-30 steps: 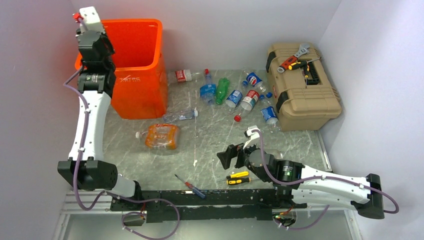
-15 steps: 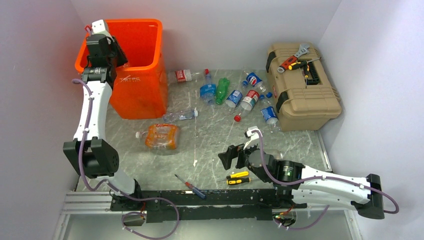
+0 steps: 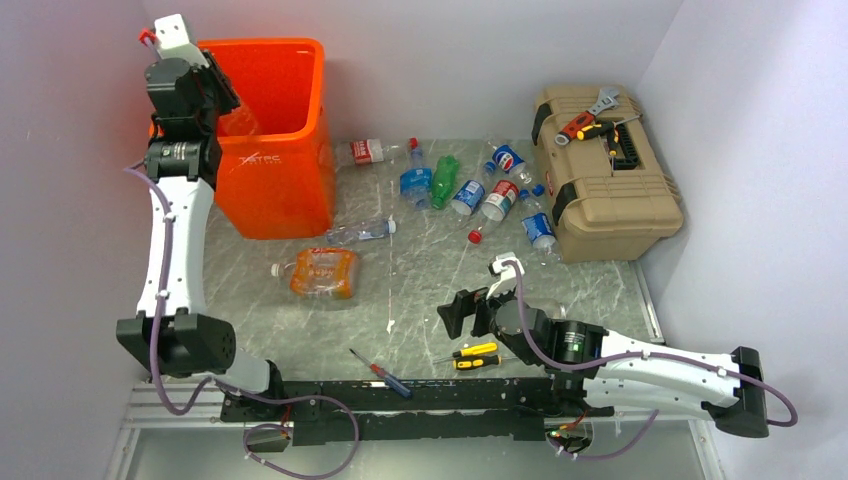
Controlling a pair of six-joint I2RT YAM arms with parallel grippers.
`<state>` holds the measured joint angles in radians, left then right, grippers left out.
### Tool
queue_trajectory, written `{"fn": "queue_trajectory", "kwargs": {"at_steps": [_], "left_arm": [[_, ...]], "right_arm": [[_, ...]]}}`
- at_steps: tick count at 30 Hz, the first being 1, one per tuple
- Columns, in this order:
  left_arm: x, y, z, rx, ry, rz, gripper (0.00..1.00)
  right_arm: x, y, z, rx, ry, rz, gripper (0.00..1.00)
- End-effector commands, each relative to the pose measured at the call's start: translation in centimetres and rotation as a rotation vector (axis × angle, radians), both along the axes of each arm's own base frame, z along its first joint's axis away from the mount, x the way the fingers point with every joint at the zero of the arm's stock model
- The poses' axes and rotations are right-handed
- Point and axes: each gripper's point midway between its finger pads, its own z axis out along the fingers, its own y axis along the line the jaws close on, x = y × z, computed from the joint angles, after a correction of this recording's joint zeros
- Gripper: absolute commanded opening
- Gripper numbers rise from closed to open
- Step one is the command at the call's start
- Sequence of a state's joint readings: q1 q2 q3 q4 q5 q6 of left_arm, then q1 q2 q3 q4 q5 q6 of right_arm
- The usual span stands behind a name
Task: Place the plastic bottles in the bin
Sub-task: Place the plastic bottle in the trash bin.
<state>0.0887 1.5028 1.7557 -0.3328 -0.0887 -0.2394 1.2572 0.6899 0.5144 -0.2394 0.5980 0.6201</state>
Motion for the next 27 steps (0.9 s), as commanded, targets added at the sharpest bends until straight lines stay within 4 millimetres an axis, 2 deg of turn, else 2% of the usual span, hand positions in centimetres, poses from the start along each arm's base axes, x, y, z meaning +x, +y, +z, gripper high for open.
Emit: {"fn": "queue_trajectory", "kwargs": {"at_steps": [1,3,9,10,11,13,15,17,19,21,24,27], "left_arm": [[-3.5,4.0,3.0,0.152,-0.053,0.225,0.0],[-3.5,4.7,1.6,0.184,-0.022,0.251,0.0],[-2.3,4.5,-4.2,0.153,0.098,0.236,0.0],[-2.2,4.4,-4.5,0.145,0.103,0.231,0.03],[-2.3,4.3,-4.5,0.136,0.1,0.228,0.16],[-2.5,4.2,-3.5,0.124,0.078,0.227,0.56],[-3.0,4.1,-1.7,0.115,0.048,0.231,0.79],[-3.7,3.5,1.0,0.106,-0.005,0.214,0.98],[-5.1,2.1,4.7,0.091,-0.09,0.174,0.99],[-6.6,0.3,7.5,0.073,-0.156,0.113,0.99],[-9.1,-2.8,10.4,0.036,-0.235,-0.01,0.99],[-12.1,-7.9,11.9,-0.007,-0.292,-0.234,0.99]], "right_arm": [[0.4,0.3,1.4,0.035,-0.022,-0.012,1.0],[0.3,0.3,1.5,0.041,-0.022,-0.009,1.0],[0.2,0.2,1.8,0.04,-0.012,-0.01,1.0],[0.2,0.1,1.7,0.042,-0.011,-0.012,1.0],[0.2,0.1,1.7,0.044,-0.012,-0.012,1.0],[0.2,-0.1,1.6,0.048,-0.014,-0.018,1.0],[0.3,-0.1,1.7,0.047,-0.017,-0.021,1.0],[0.4,-0.1,1.7,0.042,-0.021,-0.022,1.0],[0.5,0.0,1.8,0.032,-0.027,-0.025,1.0],[0.7,0.2,1.8,0.022,-0.031,-0.026,1.0],[0.9,0.6,1.9,0.009,-0.036,-0.026,1.0],[1.1,0.9,1.9,-0.001,-0.039,-0.029,1.0]]}}
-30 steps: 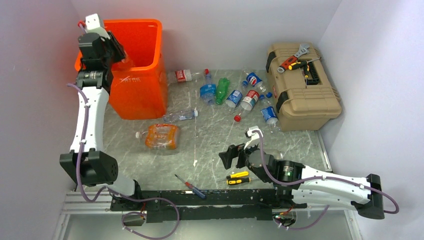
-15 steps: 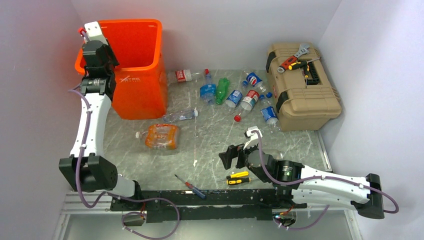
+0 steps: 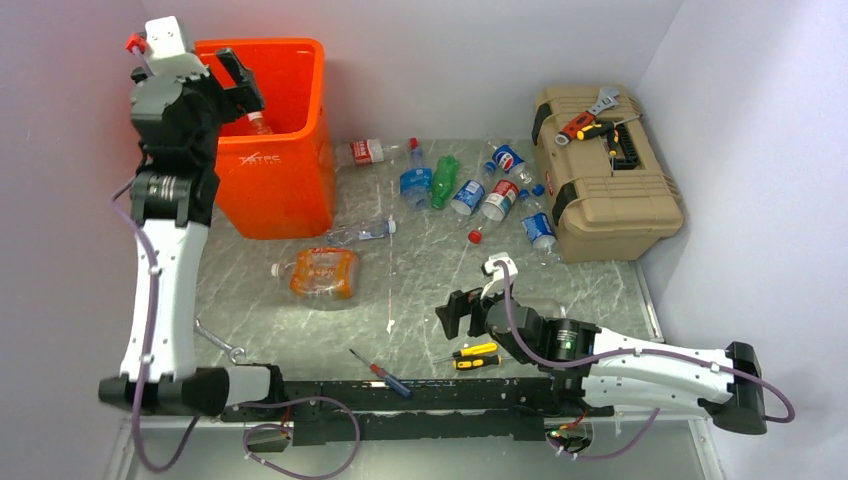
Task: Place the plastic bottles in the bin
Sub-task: Place the plastic bottle in the trash bin, then pick up the plastic bottle at the center of the board.
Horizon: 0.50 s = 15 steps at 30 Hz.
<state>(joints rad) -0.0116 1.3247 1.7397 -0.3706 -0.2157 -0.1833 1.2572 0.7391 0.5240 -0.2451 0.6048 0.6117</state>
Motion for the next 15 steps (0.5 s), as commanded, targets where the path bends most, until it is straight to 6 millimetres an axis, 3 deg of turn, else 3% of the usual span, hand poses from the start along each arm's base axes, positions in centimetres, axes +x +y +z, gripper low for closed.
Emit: {"fn": "queue_trajectory", "kwargs": {"at_steps": [1,5,8,11,15], "left_arm": [[-6.5,-7.7,5.9,-0.058,-0.168,-0.355,0.99],[-10.0,-15.0,3.5,-0.021,-0.109,-0.711,0.99],[-11.7,-20.0,-0.8,0.099,-0.019,-0.899,0.99],[-12.9,-23.3,-5.8,0.136,0.135,-0.995,0.99],[-13.6,-24.5,-11.8,0.137,0.222,-0.989,1.0]], "right_arm": [[1.0,0.8,2.8,0.044,-0.048,-0.026,1.0],[1.4,1.0,2.4,-0.007,-0.051,-0.034,1.0],[2.3,0.5,1.4,-0.076,-0.035,-0.088,1.0],[3.8,-0.5,0.0,-0.121,0.018,-0.153,1.0],[5.4,-2.6,-2.1,-0.097,0.106,-0.251,0.99]]}}
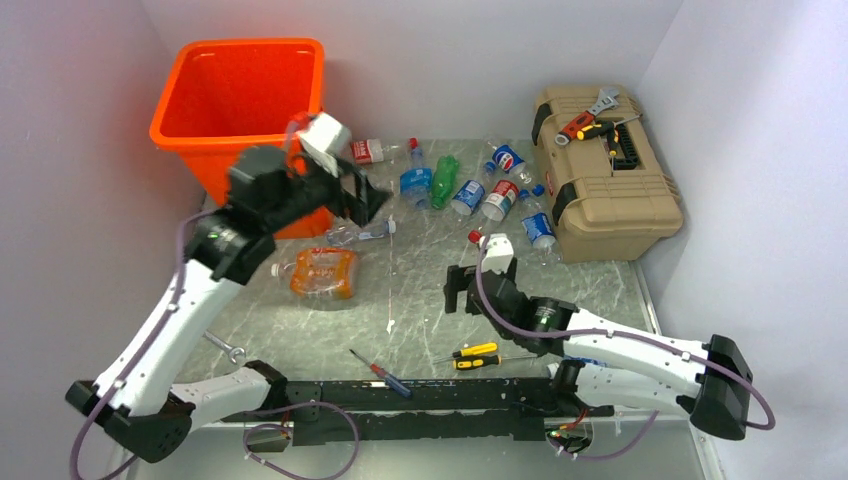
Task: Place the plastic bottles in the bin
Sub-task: Pick up the plastic bottle at the center of the board.
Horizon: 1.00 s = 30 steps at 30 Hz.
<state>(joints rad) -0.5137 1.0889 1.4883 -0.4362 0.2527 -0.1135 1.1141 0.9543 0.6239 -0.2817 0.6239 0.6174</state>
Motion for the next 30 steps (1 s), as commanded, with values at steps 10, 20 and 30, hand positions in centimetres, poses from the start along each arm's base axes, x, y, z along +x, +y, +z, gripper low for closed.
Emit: {"fn": "queue_trajectory", "kwargs": {"at_steps": [10,20,30], "left_arm": [[-2.3,-2.3,-19.4,0.175,0.392,-0.082,0.99],[-1.1,-0.2,-21.2,0.145,0.455,0.109,0.99],[-1.8,0.2,-20.3,0.104,0.411,0.105,0.99]], "right_arm": [[5.1,-9.1,-1.1,0.088,0.05,-0.452,0.98],[14.1,-9.5,-4.0,0.272,0.154,-0.597,0.94],[18.2,-7.8,-5.4,0.33,0.174,-0.606,0.95]]}}
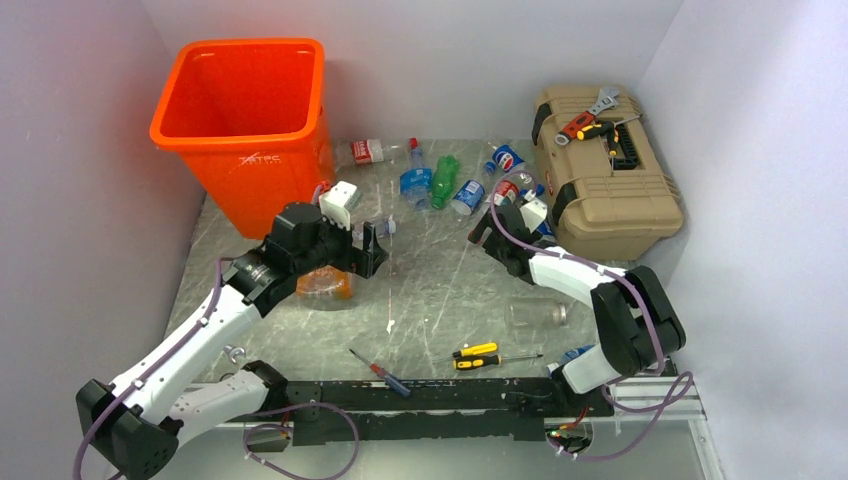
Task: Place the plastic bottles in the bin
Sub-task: Pick up the plastic bottle at the center of the board.
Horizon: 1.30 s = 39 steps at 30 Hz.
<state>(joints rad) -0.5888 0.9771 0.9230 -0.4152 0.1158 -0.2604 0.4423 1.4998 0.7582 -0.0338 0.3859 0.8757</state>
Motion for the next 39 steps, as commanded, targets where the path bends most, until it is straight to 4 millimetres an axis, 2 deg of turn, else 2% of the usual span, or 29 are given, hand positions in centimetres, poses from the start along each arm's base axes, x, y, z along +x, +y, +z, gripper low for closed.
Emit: {"fn": "queue_trajectory", "kwargs": {"at_steps": [1,5,10,15,21,25,31,36,39], "left_arm": [[0.5,-0.3,1.4,-0.037,-0.036,0.017,0.99],[0.5,-0.5,1.2,-0.04,-0.024,0.006,1.0],[0.6,-0.4,0.8,-0.028,-0.015,0.015,0.99],[0.6,-0.1,0.7,-0.017,-0.024,0.022,1.0],[0.5,-0.1,0.9,-0.019,-0.039,0.018,1.0],[0.6,-0.1,0.9,-0.014,-0.039,0.021,1.0],[0.7,0.2,0.9,-0.012,-0.048,0.034,0.99],[0.7,0.2,1.1,-0.013,-0.051,0.036,0.99],[0.8,0.5,1.1,-0.01,-0.06,0.05,0.99]], "right_arm": [[2.3,1.2,2.9,0.085,-0.119,-0.005,0.96],[3.6,0.4,2.6,0.062,-0.107,-0.03,0.98],[5.7,-0.6,0.8,0.01,-0.025,-0.059,0.98],[6.9,-0.1,-0.7,0.038,-0.008,-0.032,0.94],[7.3,-0.1,-2.7,0.011,0.044,-0.025,0.89],[6.9,-0.3,-3.8,0.001,0.065,-0.013,0.81],[5.7,-0.5,-2.0,-0.005,-0.004,0.027,0.56],[4.6,-0.9,-0.3,-0.019,-0.044,0.058,0.41],[3.7,-0.7,1.5,-0.017,-0.087,0.086,0.33]]}}
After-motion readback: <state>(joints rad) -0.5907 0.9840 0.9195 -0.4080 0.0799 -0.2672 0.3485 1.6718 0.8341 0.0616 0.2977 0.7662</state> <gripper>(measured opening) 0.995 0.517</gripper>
